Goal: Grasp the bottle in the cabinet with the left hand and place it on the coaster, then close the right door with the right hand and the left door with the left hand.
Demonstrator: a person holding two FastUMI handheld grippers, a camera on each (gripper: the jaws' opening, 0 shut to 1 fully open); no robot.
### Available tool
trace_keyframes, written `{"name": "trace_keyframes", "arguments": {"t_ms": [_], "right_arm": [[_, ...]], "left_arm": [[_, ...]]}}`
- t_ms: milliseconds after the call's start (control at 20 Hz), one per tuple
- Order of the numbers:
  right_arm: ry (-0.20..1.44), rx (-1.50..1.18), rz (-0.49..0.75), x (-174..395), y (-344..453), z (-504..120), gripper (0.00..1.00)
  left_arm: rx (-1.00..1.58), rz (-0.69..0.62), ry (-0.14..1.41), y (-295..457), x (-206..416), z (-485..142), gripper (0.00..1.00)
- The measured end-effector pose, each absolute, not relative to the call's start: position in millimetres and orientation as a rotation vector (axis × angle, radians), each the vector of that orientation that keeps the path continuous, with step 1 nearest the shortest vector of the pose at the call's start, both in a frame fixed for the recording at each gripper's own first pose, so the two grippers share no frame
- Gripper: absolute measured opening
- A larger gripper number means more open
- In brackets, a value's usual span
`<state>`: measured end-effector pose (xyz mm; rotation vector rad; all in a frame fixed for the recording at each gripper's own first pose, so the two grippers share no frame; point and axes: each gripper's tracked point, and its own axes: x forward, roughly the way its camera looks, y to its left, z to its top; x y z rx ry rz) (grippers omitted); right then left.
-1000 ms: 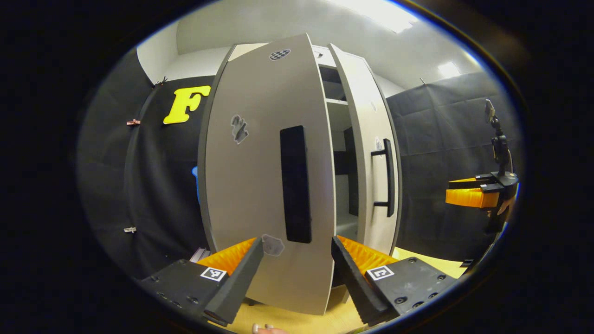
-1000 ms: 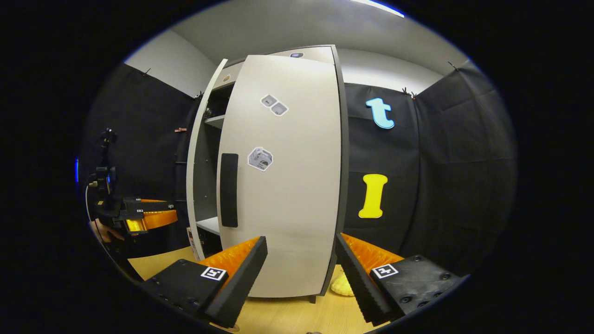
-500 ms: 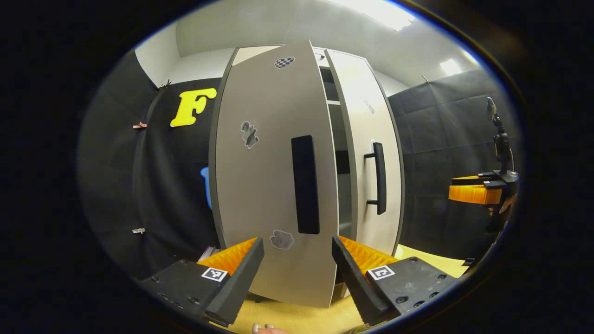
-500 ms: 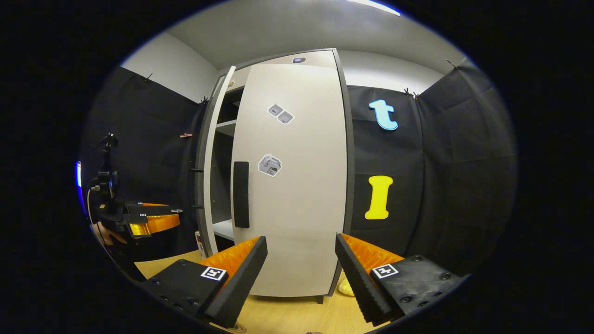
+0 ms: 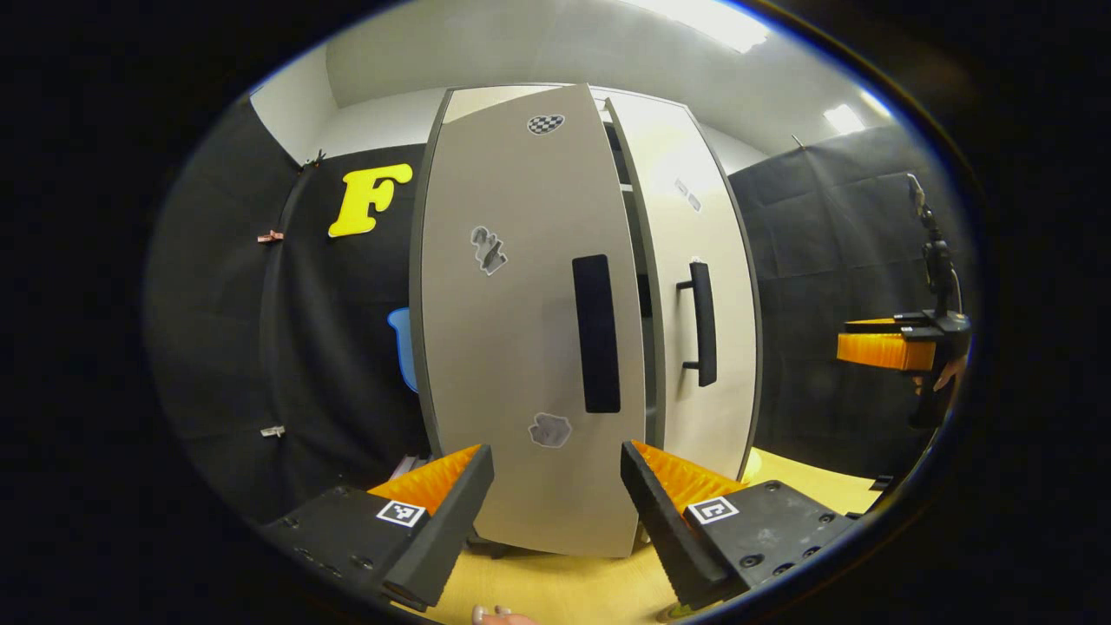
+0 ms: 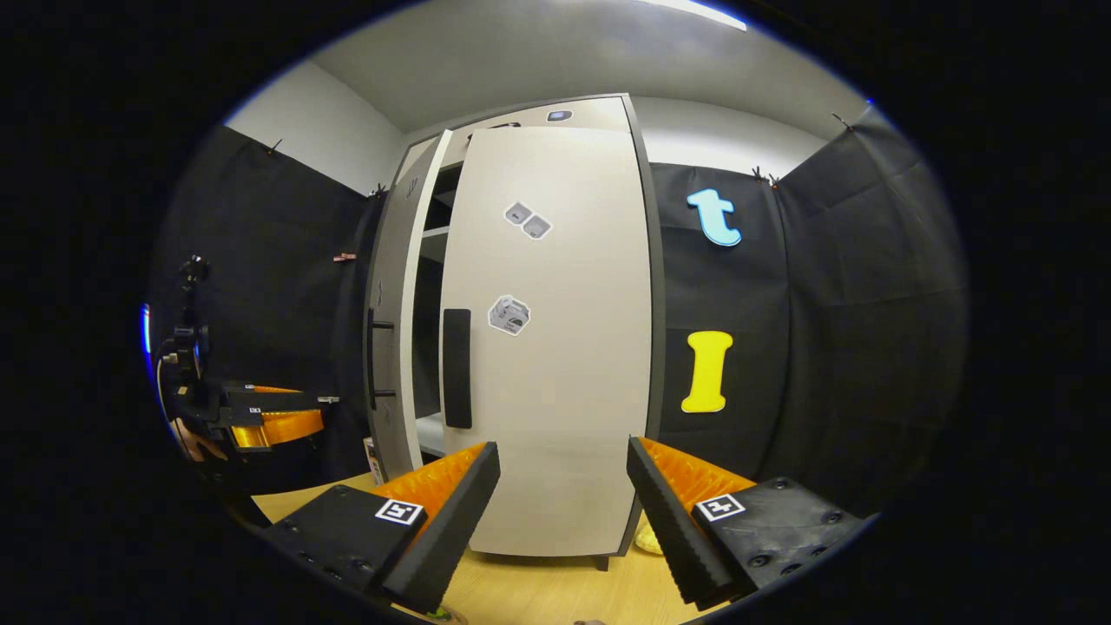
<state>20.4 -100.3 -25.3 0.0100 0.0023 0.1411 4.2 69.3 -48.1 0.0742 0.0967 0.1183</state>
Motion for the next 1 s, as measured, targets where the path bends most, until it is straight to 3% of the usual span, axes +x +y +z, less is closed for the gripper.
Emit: {"name": "trace_keyframes", "arguments": {"t_ms": [1000], "right_arm": [[-0.026, -0.019, 0.107, -30, -87, -10, 0.98]], "left_arm": [[0.035, 0.128, 0.074, 76, -15, -48, 0.94]]}}
